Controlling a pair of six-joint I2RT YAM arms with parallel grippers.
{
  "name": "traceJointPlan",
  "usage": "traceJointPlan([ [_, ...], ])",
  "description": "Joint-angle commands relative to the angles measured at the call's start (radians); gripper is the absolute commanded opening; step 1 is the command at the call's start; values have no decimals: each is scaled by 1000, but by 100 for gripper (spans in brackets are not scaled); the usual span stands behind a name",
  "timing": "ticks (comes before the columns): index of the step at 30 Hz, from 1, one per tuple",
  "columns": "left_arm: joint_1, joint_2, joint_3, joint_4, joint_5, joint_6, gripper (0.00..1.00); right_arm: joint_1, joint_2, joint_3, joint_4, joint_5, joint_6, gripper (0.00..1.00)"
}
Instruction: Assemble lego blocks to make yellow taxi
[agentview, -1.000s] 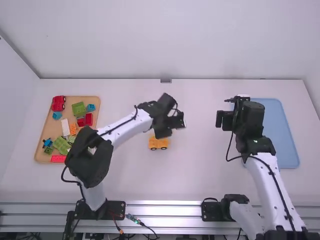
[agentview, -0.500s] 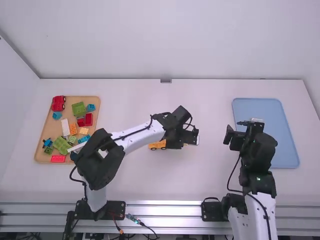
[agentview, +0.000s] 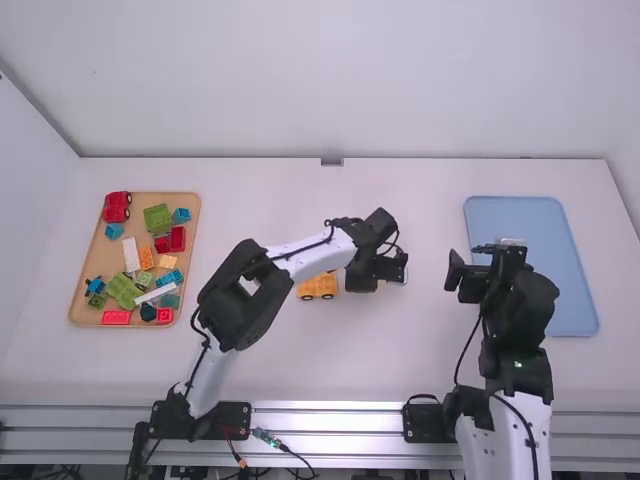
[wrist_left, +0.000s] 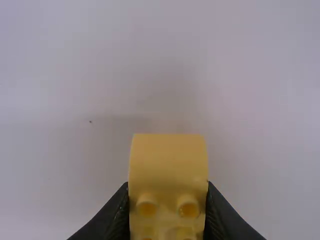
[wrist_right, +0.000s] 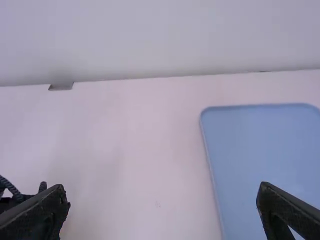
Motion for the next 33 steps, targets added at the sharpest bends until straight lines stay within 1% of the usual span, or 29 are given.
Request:
traceJointPlan([
  [1,-2,16,14,-2,6,-10,5,-7,53,-6,24,-10,1,99],
  [3,-2,16,12,2,10,-11,10,-6,82,-5,45,-16,-1,99],
  [4,-2,16,12,2,9,-23,14,-3,99,-5,56,-29,-10,99],
  [8,-2,16,-4,25,7,-37,15,27,139,-3,83,-60,-46,99],
  [11,-2,16,-36,73,11,-52,12,57,159,10,80,-54,-59,99],
  [13,-2,16,-41,73,8,-52,11,66,158,14,77,-54,-66,99],
  [17,-2,16,-45,76,16,-53,11,92,143,16,73,-54,-75,99],
  [18,-2,17,-45,76,16,-52,8,99,135,15,72,-53,-76,99],
  [21,-1,17,-45,81,17,-52,9,105,113,15,61,-54,-76,99],
  [23,-1,17,-45,79,17,-52,14,102,95,15,50,-54,-76,99],
  [26,-1,17,-65,103,33,-51,17,103,77,15,37,-54,-76,99],
  [29,-2,17,-88,129,31,-52,18,103,80,15,39,-54,-75,99],
  [33,-1,17,-92,122,31,-52,25,103,100,15,43,-54,-76,99],
])
